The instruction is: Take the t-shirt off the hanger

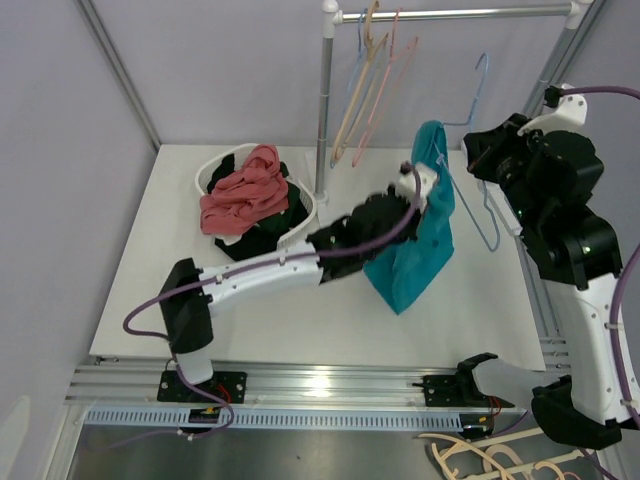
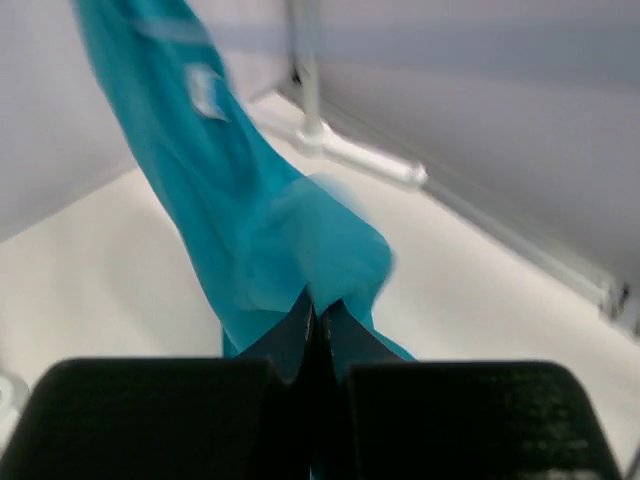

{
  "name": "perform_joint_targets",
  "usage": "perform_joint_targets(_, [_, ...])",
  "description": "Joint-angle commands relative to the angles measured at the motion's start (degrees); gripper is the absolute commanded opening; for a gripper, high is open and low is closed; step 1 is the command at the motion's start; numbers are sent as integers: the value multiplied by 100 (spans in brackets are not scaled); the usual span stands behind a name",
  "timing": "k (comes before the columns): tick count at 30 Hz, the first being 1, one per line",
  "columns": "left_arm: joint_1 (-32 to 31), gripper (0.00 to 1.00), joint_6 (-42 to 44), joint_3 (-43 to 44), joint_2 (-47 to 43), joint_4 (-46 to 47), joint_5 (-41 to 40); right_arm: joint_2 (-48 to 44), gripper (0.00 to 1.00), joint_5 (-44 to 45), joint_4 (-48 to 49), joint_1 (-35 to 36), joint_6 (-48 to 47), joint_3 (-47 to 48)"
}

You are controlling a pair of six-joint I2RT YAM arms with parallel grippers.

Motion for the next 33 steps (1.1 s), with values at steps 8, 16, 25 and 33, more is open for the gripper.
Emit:
perform_joint_targets(8, [726, 1, -1378, 2368, 907, -3183, 1597, -43, 0, -214, 78, -8, -694, 555])
perform_joint_targets(16, [243, 1, -1536, 534, -131, -3254, 1581, 1036, 0, -924, 799, -596, -660, 1109])
perform_joint_targets(25, [493, 1, -1080, -447, -2557, -3040, 843, 1969, 0, -1716, 1925, -957, -905, 1530])
perform_joint_targets(33, [2473, 1, -763, 676, -3446, -3367, 1194, 2347, 0, -1663, 2136, -1010, -967, 1865])
